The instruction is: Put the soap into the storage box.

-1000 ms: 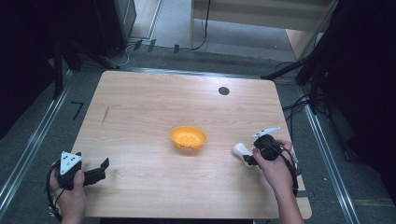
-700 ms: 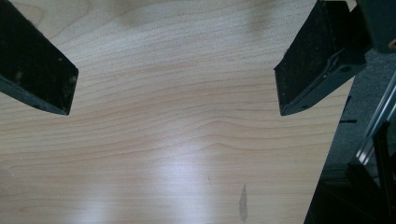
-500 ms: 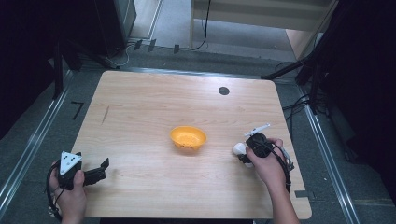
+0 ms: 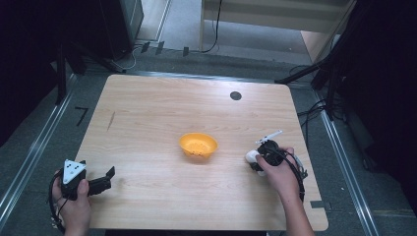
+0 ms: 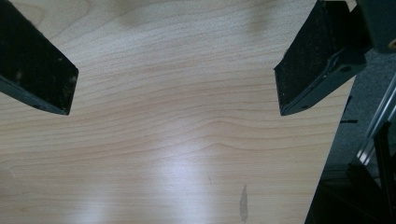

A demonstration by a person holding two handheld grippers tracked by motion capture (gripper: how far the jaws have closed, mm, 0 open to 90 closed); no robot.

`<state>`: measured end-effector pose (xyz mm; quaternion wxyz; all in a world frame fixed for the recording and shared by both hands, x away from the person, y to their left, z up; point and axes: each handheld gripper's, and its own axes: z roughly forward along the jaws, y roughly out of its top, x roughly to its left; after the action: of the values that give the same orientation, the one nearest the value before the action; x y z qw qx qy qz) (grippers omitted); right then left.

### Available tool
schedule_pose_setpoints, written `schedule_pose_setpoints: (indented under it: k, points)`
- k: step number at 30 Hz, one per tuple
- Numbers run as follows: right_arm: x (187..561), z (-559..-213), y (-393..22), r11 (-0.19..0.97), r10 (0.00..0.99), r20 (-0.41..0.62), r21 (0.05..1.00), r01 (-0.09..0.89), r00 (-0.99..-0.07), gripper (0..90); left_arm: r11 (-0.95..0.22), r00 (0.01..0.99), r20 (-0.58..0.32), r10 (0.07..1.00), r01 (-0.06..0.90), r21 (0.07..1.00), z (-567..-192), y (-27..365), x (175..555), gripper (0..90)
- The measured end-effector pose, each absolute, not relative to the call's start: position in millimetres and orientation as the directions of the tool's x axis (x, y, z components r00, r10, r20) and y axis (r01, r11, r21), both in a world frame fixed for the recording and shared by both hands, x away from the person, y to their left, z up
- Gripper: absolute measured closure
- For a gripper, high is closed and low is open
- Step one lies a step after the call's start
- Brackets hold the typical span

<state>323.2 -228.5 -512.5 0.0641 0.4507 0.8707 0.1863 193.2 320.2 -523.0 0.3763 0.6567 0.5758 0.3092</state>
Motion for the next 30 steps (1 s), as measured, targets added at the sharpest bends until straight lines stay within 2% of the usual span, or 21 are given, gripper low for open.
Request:
schedule_pose_setpoints:
  k: [10,22,30]
  points:
    - [315.3,-516.9,-232.8,0.529,0.793,0.039,0.451,0.719,-0.607,49.1,-0.056,0.143,-0.023,0.989,0.522,0.851,-523.1,319.4,193.1,0.0]
    - [321.2,-513.9,-231.5,0.565,0.773,0.039,0.413,0.715,-0.634,50.7,-0.053,0.146,-0.028,0.989,0.523,0.851,-523.1,319.9,193.2,0.0]
    - [320.8,-512.1,-232.3,0.575,0.755,0.055,0.424,0.700,-0.654,50.9,-0.054,0.147,-0.028,0.989,0.523,0.851,-523.2,319.8,193.3,0.0]
